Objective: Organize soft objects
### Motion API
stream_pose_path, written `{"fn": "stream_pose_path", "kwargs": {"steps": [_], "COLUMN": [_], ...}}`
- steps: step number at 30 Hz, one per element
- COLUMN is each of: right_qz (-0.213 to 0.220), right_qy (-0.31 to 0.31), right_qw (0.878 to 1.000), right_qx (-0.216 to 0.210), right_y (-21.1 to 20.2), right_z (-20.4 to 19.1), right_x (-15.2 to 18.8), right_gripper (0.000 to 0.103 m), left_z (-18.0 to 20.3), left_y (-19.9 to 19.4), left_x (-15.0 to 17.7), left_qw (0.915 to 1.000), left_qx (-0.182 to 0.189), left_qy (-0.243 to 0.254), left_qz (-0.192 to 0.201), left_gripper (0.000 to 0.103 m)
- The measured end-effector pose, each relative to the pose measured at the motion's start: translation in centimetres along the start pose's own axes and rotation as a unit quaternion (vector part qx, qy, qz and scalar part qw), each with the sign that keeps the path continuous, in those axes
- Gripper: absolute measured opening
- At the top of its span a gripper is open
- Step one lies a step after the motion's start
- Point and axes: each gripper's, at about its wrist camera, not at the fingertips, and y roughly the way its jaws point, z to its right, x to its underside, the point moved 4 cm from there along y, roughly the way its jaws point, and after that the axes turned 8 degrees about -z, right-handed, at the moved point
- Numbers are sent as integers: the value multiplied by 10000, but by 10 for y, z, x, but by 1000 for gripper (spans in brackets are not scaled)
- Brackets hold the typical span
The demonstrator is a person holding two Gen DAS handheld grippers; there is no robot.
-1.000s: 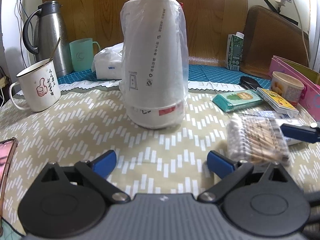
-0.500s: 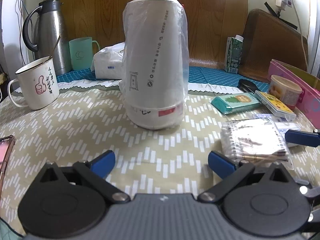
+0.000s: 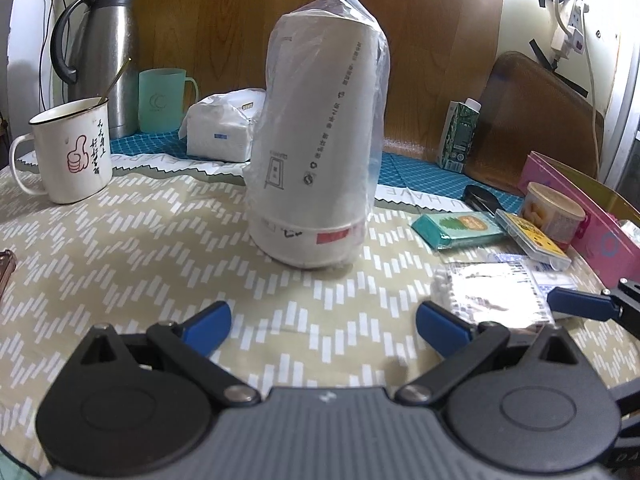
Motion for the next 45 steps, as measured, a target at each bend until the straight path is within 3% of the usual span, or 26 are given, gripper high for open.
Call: {"fn": "stream_pose_path", "kwargs": {"steps": [45], "right_qz": [-57], "right_qy": [-219], "right_qw": [9996], "right_qx": [-194], "right_y": [1], "right_z": [2], "right_x": [2], "right_gripper": [80], "left_z": [2], "left_y": [3], "left_x": [0], "left_qw": [9998], "left_qx": [43], "left_qy": [170], "left_qz": [-58], "left_gripper": [103]}}
